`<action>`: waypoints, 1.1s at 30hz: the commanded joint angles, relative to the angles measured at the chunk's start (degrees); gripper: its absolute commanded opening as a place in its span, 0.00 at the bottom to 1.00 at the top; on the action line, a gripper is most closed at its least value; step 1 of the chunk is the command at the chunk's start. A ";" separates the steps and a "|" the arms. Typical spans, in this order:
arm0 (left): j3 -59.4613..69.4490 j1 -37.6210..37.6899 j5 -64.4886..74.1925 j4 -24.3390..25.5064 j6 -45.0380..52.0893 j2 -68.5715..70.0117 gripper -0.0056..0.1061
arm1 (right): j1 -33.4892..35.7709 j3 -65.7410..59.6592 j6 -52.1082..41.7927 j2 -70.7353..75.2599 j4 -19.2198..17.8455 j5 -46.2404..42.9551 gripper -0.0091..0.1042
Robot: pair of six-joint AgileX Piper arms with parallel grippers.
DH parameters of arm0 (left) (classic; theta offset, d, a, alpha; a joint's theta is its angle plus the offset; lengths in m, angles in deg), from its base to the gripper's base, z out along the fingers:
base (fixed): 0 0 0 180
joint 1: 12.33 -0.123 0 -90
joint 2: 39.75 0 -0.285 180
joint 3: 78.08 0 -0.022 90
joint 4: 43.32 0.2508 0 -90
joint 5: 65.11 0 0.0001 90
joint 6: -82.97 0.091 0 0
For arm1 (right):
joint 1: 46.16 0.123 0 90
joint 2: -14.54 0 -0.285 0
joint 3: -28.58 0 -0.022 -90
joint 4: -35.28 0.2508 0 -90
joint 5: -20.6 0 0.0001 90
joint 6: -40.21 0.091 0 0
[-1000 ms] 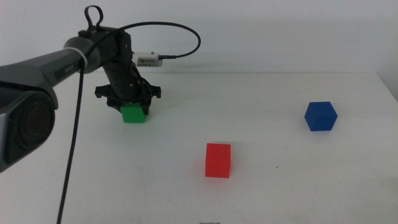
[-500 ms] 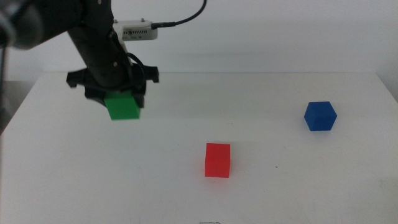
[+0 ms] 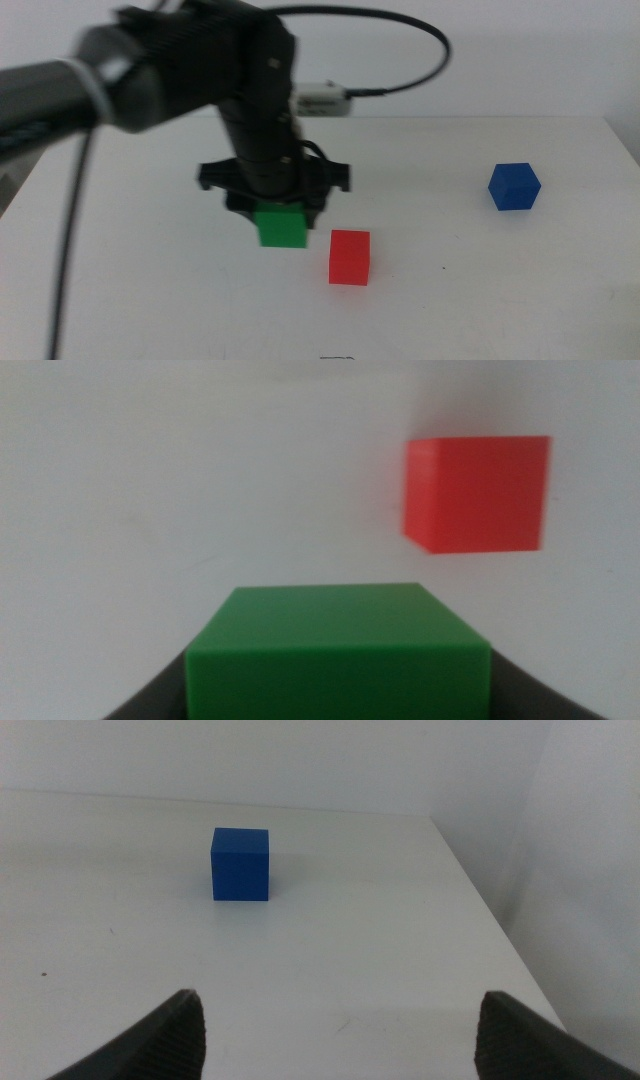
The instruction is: Stack red cubes first, then green, then blue cubes in a specific spot.
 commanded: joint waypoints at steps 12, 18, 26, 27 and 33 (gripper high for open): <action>-13.48 4.44 -1.44 -2.69 1.27 -10.16 0.04 | -0.39 0.53 -0.65 0.91 -0.72 -4.49 0.91; -13.87 4.58 -2.77 -3.52 2.74 -11.28 0.04 | -0.39 0.53 -0.65 0.91 -0.72 -4.48 0.91; -14.66 4.52 -3.55 -3.58 4.48 -13.27 0.04 | -0.39 0.53 -0.65 0.91 -0.72 -4.51 0.91; -14.76 4.52 -3.55 -3.58 4.70 -13.26 0.04 | -0.39 0.53 -0.65 0.91 -0.72 -4.51 0.91; -14.88 4.39 -3.50 -3.58 4.64 -13.91 0.04 | -0.39 0.53 -0.65 0.91 -0.72 -4.51 0.91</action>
